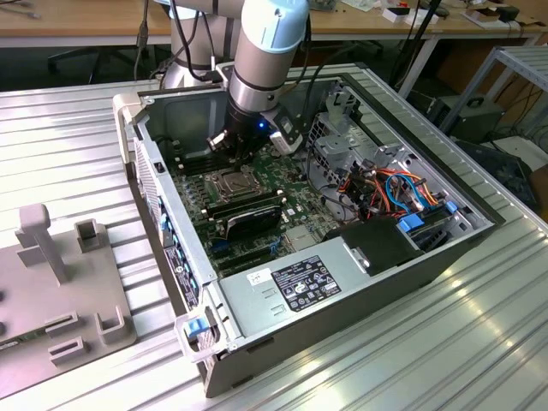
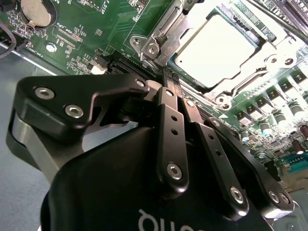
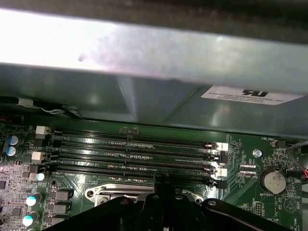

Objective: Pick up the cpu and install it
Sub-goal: 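Install the first cpu locking lever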

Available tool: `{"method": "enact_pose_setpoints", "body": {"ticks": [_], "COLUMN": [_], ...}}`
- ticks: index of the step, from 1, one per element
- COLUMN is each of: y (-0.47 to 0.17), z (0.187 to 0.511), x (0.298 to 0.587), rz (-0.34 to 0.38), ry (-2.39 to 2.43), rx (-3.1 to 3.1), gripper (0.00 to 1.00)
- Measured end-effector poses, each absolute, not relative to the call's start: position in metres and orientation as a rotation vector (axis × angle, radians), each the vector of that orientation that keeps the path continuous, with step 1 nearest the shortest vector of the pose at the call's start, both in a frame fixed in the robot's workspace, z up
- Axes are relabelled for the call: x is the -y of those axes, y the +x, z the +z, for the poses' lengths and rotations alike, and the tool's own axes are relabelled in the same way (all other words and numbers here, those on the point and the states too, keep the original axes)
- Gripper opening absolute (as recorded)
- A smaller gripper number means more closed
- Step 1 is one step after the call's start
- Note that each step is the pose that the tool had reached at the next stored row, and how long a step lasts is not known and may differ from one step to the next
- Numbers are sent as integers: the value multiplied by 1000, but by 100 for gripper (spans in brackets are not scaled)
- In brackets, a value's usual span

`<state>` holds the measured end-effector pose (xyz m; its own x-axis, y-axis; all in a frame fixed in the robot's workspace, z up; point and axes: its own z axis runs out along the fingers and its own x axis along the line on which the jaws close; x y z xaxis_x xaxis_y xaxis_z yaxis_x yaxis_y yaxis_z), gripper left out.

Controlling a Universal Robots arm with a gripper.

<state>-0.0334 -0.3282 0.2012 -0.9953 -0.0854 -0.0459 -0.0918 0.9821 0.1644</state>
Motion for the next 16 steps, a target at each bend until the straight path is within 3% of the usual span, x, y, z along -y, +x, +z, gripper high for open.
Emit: {"method": "enact_pose_setpoints", "body": {"ticks": [16], "y": [-33], "z": [210], "x": [328], "rz": [258], "ry": [-138], "rx": [-3089], "gripper": [11]}}
